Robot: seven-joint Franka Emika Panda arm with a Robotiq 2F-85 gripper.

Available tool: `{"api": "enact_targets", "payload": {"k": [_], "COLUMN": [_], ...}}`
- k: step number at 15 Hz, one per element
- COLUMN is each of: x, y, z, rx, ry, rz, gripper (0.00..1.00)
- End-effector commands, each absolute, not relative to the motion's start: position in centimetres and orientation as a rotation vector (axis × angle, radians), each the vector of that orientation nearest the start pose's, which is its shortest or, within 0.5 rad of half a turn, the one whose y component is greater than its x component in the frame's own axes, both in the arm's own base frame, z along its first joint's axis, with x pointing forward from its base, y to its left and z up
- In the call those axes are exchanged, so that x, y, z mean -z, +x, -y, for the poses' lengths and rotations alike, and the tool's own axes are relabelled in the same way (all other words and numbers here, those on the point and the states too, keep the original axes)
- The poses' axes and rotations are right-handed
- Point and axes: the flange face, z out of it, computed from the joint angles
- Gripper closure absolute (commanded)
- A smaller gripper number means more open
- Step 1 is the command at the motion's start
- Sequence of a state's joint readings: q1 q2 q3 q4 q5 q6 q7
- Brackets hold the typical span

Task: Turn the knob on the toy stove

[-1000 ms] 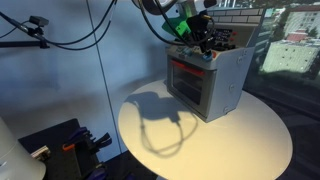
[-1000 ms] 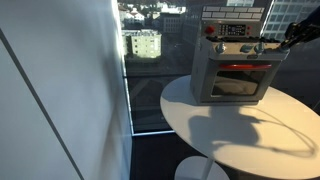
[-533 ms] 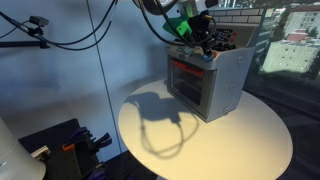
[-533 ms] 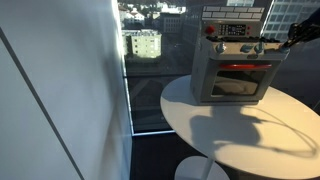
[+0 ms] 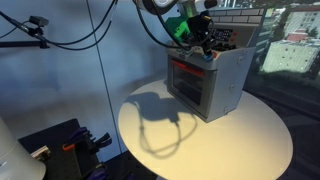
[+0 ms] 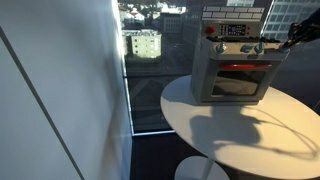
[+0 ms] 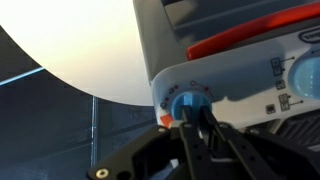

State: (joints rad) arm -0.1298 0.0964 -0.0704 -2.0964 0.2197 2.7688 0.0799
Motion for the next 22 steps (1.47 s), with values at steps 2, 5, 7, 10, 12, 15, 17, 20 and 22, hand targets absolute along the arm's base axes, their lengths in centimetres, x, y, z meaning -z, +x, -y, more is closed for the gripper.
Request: {"api": "enact_targets", "payload": {"k": [2,5,7,10,12,15,17,20,22], "x": [-45.3,-45.5,-45.4,-45.2,-45.2,-45.2,-45.0,-44.8,-44.7], "y": [59.3,59.1,58.9,58.6,58.5,58.3,58.2,58.0,57.9], "z": [13.2,13.4,13.5,13.6,13.6,13.5,13.5,13.4,13.3], "rx": [0.937,0.947,0.952,0.967,0.972,0.984,0.984,0.986,0.99], "ry": [-2.735,-2.675,-2.63,-2.548,-2.495,-2.423,-2.375,-2.294,-2.236], "rz": [-0.829,-0.937,-1.006,-1.115,-1.174,-1.243,-1.294,-1.366,-1.409], "gripper": [0.94,0.94,0.94,0.95,0.95,0.95,0.95,0.95,0.95]}}
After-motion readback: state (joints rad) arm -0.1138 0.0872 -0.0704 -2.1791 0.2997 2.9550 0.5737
